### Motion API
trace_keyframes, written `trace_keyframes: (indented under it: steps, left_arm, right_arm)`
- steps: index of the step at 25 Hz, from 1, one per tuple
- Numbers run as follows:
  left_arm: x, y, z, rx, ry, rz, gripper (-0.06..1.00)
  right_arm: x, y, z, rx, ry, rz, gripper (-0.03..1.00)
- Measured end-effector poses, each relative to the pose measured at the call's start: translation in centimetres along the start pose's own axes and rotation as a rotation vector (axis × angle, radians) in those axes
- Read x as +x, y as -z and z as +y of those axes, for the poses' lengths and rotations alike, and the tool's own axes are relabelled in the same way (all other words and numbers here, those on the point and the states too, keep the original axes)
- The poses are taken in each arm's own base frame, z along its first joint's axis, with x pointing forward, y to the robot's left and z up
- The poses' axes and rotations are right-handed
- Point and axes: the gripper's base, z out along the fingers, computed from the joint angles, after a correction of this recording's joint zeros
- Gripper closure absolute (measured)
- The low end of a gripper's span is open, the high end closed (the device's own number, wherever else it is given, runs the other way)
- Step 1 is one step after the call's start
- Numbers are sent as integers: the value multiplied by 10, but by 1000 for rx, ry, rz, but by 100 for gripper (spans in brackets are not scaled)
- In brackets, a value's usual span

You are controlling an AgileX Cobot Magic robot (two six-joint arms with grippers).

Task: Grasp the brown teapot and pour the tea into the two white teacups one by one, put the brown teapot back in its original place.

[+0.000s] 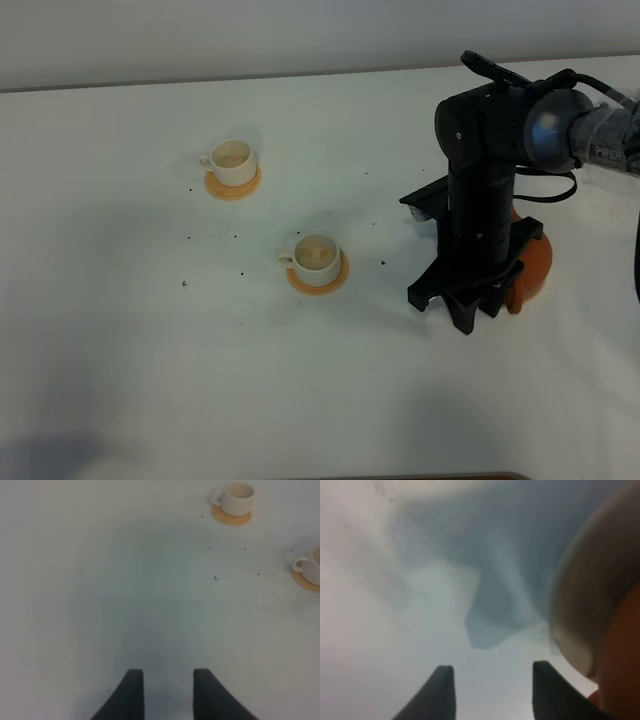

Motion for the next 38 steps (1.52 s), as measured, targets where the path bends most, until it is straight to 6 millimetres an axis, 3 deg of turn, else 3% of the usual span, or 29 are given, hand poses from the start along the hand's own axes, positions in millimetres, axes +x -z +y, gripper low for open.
trace_keyframes:
  steps: [7,23,25,29,33,38]
  left_arm:
    - [0,0,0,0,0,0,70]
    - [0,0,0,0,0,0,70]
    - [0,0,0,0,0,0,70]
    - [0,0,0,0,0,0,70]
    - [0,0,0,0,0,0,70]
    - [0,0,0,0,0,0,70]
  right_arm:
    - [17,-1,-2,51,6,48,62]
    - [15,5,13,-52,-25,4,62]
    - [15,14,20,-59,-16,-26,62]
    - [20,55,30,-28,-19,-152,62]
    - [38,90,26,83,-94,-237,62]
    - [48,103,12,127,-195,-272,62]
